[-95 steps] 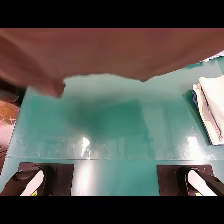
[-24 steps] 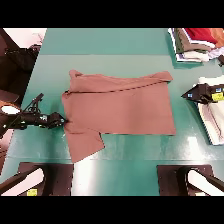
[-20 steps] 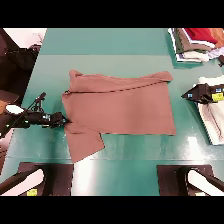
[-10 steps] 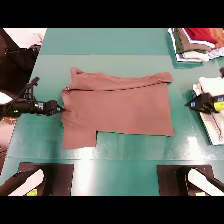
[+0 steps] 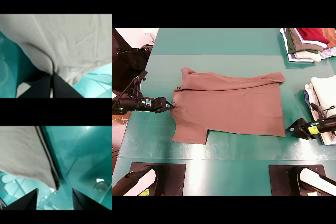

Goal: Fold the shirts.

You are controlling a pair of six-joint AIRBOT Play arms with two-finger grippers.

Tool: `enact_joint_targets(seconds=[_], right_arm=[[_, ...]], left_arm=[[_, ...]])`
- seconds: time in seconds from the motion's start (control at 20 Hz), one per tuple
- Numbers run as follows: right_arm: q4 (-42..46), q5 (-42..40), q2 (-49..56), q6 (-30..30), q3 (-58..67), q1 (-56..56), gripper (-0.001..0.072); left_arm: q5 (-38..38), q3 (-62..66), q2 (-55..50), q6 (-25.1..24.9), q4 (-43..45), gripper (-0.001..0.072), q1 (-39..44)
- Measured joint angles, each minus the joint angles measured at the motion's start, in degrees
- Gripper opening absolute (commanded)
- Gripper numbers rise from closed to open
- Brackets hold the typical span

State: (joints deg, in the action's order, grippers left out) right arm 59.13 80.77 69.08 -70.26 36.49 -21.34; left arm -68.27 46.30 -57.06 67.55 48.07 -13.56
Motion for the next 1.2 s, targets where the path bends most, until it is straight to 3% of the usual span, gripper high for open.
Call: enact_joint_targets(seconds=[0.25,0.3,0.35,0.45,0.65,0.85,1.2], right_arm=[[-0.74,-3.13,-0.02,0.22,-1.99,5.16,0.0418],[-0.83,-4.04,-0.31,0.26,-2.21,6.12,0.0248],[-0.83,-5.62,-0.48,0.39,-2.40,7.08,0.0134],[-0.52,-7.04,-0.72,0.46,-2.56,9.22,0.0014],[-0.37,-7.76,-1.14,0.44,-1.03,14.08,0.0013],[-0.83,-6.75,-5.40,-0.85,9.44,17.22,0.0013],[-1.11,-11.65,-15.96,-4.17,44.78,14.75,0.0013]], left_arm=[[-0.11,0.07,0.04,0.00,-0.04,0.0028,0.00],[-0.11,0.04,0.04,0.00,-0.04,0.0029,0.00],[-0.13,0.07,0.04,0.00,-0.04,0.0029,0.00],[-0.39,0.07,0.04,0.00,-0.04,0.0028,0.00],[-1.46,0.13,0.52,0.44,0.00,0.0027,0.00],[-1.57,6.14,4.37,2.19,0.46,0.0027,-0.39],[-0.15,42.27,8.02,4.22,0.74,0.0028,-0.57]])
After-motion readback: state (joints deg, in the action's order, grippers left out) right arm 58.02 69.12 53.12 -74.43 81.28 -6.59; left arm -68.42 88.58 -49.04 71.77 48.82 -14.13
